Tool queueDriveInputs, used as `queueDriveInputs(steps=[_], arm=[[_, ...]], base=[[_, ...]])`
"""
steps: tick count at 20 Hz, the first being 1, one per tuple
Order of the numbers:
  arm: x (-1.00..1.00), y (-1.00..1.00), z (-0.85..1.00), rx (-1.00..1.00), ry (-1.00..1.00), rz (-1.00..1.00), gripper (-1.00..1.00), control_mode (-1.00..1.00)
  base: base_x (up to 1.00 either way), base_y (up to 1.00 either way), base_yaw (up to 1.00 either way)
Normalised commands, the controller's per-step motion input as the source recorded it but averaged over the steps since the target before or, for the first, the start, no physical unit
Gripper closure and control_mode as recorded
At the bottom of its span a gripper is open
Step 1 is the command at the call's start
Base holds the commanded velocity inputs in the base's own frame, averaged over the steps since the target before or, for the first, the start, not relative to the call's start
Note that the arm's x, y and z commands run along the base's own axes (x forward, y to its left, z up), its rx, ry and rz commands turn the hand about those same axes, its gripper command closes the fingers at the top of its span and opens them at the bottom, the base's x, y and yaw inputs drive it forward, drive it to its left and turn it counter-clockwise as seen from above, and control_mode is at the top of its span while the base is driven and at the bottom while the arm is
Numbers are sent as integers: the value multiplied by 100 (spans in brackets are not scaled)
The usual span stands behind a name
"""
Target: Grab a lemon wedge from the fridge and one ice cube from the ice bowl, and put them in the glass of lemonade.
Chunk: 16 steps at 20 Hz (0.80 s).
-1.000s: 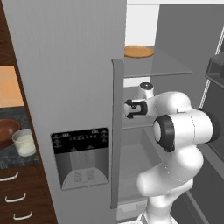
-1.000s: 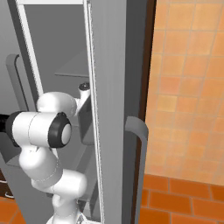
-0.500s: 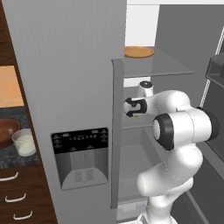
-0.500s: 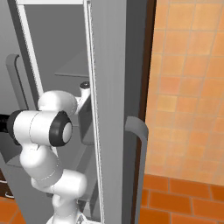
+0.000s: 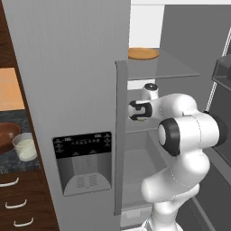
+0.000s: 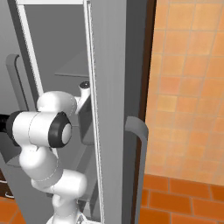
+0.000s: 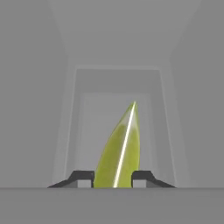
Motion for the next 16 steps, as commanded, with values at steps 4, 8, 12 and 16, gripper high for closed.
queueDriveInputs(steps=[4, 8, 12, 16], arm=[[-93, -10, 0, 2, -5, 0, 100, -100], [-100, -10, 7, 4, -5, 0, 100, -100], [-90, -1, 53, 0, 2, 0, 100, -100], [-79, 0, 97, 0, 12, 7, 100, -100]], base=[[0, 0, 0], [0, 0, 0], [0, 0, 0], [0, 0, 0]])
